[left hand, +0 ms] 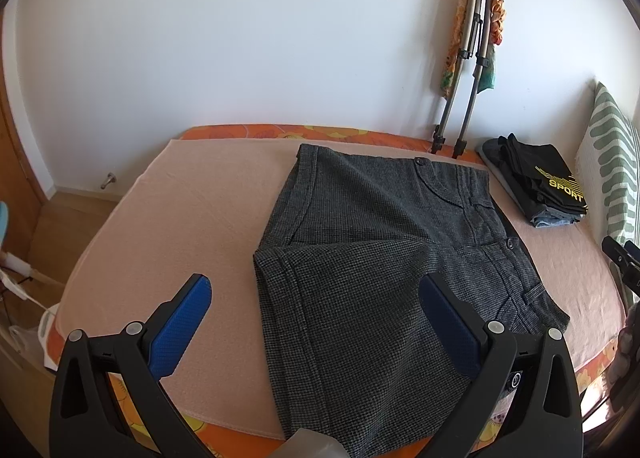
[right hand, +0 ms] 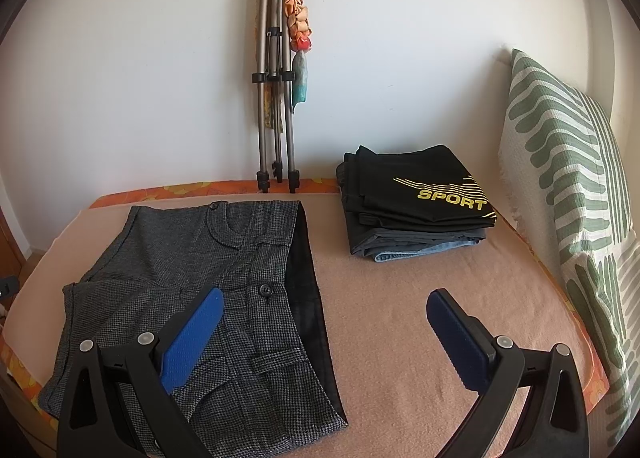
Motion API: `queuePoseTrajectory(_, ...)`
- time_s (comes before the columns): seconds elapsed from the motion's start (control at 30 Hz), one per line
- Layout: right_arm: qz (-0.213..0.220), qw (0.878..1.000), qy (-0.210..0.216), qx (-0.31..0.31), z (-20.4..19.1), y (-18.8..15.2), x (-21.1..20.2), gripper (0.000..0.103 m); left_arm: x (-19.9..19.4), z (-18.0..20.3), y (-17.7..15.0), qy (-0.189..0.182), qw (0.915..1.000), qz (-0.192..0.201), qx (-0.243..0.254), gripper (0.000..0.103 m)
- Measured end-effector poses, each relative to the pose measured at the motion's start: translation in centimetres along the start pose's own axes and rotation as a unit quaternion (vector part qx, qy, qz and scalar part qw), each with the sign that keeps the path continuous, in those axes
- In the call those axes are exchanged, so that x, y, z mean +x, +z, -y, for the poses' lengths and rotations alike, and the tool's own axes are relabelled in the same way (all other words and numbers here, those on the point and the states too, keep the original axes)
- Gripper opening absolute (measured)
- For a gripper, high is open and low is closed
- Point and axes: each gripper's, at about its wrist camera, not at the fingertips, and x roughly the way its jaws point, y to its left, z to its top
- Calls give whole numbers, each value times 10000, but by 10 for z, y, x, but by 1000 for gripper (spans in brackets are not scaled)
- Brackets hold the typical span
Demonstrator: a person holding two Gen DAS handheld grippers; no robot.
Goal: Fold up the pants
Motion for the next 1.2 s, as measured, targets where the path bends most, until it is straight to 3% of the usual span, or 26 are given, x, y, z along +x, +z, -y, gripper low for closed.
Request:
queuePoseTrajectory(0.47, -9, 9998, 156, -149, -2, -2, -5, 103, 1, 7, -5, 60, 9996, 74, 256, 103)
queuePoseTrajectory(0.67, 15, 9980, 505, -378, -4, -7, -9, 102, 5, 3, -14, 11, 9993, 19, 380, 101)
queuePoseTrajectory(0.77, -29, 9935, 901, -693, -9, -12, -8, 95, 4, 3, -17, -188, 9985, 62, 506, 98)
queuePoseTrajectory(0.93, -315, 9772, 1511, -1460, -23, -28, -2, 90, -2, 0, -23, -949, 9926, 39, 759, 82)
queuePoseTrajectory(1.03, -539, 9599, 1887, -2003, -31, -41, 0, 80, -6, 6, -30, -931, 9879, -111, 1236, 72)
queuePoseTrajectory(1.2, -751, 9307, 2118, -2886, -43, -67, -2, 78, -8, 19, -50, -1061, 9740, -563, 1921, 59)
